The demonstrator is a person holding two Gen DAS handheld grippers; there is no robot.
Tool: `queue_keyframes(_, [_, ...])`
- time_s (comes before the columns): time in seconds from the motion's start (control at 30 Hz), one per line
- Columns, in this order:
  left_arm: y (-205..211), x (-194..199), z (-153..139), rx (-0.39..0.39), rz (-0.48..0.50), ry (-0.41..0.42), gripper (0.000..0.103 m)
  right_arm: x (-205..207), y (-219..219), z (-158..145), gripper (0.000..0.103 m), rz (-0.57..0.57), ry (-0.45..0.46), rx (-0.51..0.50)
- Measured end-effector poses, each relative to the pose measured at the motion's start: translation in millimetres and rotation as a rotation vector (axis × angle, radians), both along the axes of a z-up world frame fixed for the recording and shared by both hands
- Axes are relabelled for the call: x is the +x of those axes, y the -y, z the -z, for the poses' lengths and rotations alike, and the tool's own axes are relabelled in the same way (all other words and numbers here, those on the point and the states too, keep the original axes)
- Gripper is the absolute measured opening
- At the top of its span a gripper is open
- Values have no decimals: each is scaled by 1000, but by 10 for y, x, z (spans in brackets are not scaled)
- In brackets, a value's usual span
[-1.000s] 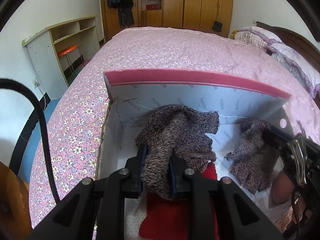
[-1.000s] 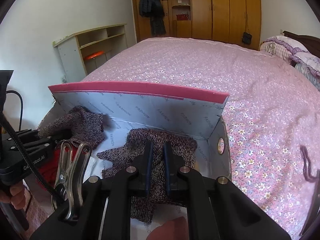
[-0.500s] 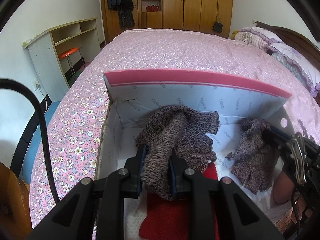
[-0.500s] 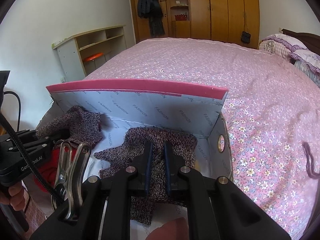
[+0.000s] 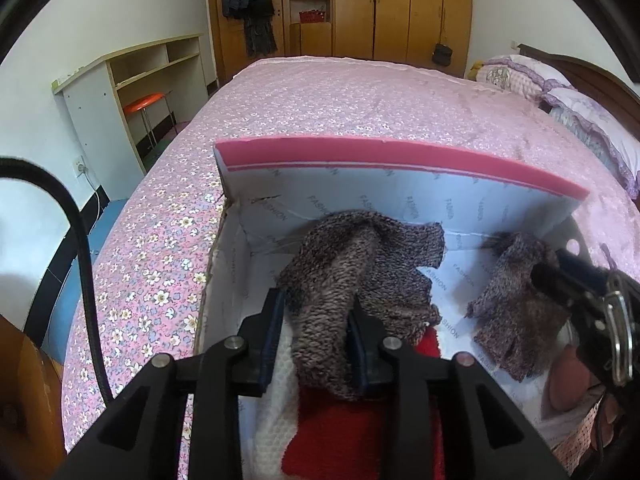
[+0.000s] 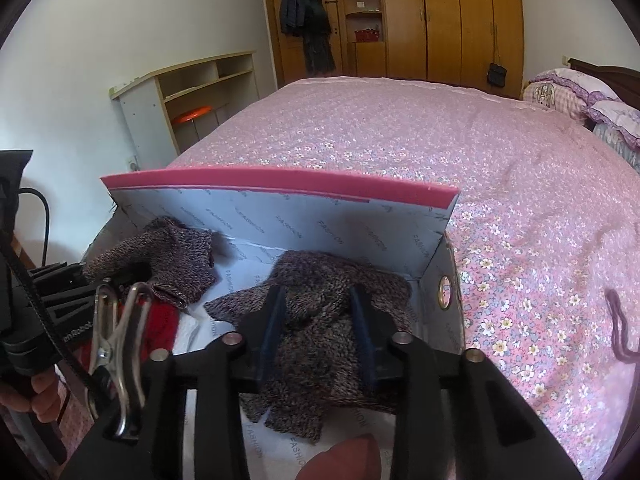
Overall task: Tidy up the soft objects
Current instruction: 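Open both tools to release the grey socks into the box, then lift both open tools out of the box toward the items on the bed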
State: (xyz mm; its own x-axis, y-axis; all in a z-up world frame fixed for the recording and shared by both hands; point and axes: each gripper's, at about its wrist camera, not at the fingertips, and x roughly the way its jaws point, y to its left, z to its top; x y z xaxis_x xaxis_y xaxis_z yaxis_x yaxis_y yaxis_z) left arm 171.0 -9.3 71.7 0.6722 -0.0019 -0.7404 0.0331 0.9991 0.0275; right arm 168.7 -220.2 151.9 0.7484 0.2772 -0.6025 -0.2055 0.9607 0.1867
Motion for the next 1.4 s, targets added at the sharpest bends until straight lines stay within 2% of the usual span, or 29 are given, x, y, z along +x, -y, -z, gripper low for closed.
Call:
queue_keyframes(0.07, [-2,-8,-6,1,-1,0,40,-17,16,-29,42,3,1,8])
queue_keyframes(0.1, [-3,-18,-12,2,-4,0,48,-27,27,-46,45,7,-1,17])
queue_keyframes(0.27, [6,-66,-39,24,-7,8,56,-114,92,-141,54,19,10,51])
queue_keyframes(0.47, [20,-174,-110,-1,23,9,69,-268,68,-272,55,20,50,41])
queue_keyframes(0.53, [23,-205,-134,-2,32,13,77,-313,88,-302,55,22,58,51])
queue_keyframes(0.67, [38,-275,-203,19,37,35,79,-370,158,-361,56,23,63,69])
queue_keyframes(0.97, [-29,-533,-352,-52,79,49,79,-605,229,-467,56,21,80,99])
queue_keyframes(1.4, [2,-1093,-487,-70,139,89,79,-1171,370,-489,56,38,86,127])
